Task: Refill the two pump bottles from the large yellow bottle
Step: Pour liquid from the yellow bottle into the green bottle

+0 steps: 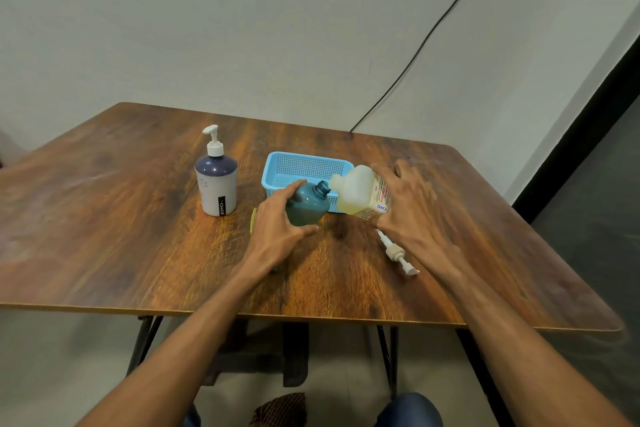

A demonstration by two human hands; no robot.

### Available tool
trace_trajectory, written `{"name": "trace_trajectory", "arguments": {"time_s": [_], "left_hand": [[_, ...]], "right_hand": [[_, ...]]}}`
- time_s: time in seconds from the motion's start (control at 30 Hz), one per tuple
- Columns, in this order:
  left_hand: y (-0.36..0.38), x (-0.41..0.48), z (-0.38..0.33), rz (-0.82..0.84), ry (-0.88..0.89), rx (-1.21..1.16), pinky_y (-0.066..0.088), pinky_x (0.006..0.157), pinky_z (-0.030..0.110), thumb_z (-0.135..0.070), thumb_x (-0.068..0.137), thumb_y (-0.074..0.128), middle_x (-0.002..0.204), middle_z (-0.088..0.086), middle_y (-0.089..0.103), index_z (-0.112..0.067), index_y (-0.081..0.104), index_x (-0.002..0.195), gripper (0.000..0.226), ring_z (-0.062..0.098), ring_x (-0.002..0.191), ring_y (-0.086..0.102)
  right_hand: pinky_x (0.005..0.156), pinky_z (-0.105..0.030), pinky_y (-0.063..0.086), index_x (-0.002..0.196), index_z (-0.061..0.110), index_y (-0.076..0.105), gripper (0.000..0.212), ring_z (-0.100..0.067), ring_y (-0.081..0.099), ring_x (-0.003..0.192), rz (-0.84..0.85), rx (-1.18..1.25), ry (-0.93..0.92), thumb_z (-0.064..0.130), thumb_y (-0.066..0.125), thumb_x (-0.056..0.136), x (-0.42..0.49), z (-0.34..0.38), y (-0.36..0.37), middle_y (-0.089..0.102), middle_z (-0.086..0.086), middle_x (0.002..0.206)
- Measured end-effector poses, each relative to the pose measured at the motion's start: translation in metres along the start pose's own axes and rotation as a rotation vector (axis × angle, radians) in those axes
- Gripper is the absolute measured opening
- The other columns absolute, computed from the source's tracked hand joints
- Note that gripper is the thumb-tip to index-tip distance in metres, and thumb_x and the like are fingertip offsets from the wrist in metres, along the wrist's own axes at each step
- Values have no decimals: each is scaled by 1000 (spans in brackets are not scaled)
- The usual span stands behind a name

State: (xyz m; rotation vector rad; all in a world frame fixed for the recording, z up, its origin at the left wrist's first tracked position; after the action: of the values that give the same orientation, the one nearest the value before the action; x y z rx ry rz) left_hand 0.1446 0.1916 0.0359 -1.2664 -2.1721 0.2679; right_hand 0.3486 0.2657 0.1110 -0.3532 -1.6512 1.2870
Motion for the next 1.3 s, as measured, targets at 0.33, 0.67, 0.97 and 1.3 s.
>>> {"name": "trace_trajectory", "arguments": {"time_s": [0.33, 0.67, 0.97, 1.3], "left_hand": [[1, 0, -4, 33, -10, 19, 44, 105, 29, -20, 67, 91, 135, 5, 58, -16, 46, 147, 92, 16, 121, 53], [3, 1, -2, 44, -20, 28, 41, 100, 23, -19, 65, 91, 137, 6, 58, -17, 47, 146, 92, 12, 118, 51], [5, 0, -5, 47, -18, 11, 41, 100, 21, -18, 63, 92, 138, 5, 58, -16, 48, 145, 92, 8, 118, 50], [3, 0, -9, 58, -27, 26, 44, 102, 27, -18, 63, 93, 133, 6, 60, -16, 49, 145, 93, 14, 118, 53]], "right_hand": [[76, -35, 44, 136, 27, 50, 86, -24, 51, 99, -5, -69, -28, 33, 87, 59, 1, -2, -3, 50, -5, 109], [82, -39, 46, 139, 28, 47, 84, -25, 50, 106, 32, -98, -29, 35, 85, 64, 1, -1, -6, 50, -7, 115], [86, -43, 47, 141, 27, 45, 84, -26, 49, 110, 69, -90, -18, 33, 84, 67, 0, -2, -9, 49, -8, 119], [85, -46, 50, 136, 27, 49, 76, -30, 53, 106, 31, -84, -33, 25, 80, 67, -5, -3, -12, 52, -9, 118]]}}
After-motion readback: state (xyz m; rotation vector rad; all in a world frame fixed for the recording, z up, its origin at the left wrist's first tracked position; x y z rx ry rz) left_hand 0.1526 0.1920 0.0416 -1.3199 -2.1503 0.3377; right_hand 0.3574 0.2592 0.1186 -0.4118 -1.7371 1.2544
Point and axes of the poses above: each hand's wrist, its own x-axis towards the middle knuckle, its own y-axis out of the palm, z = x × y, the point moved 3 cm from there along x, towards the middle knuckle
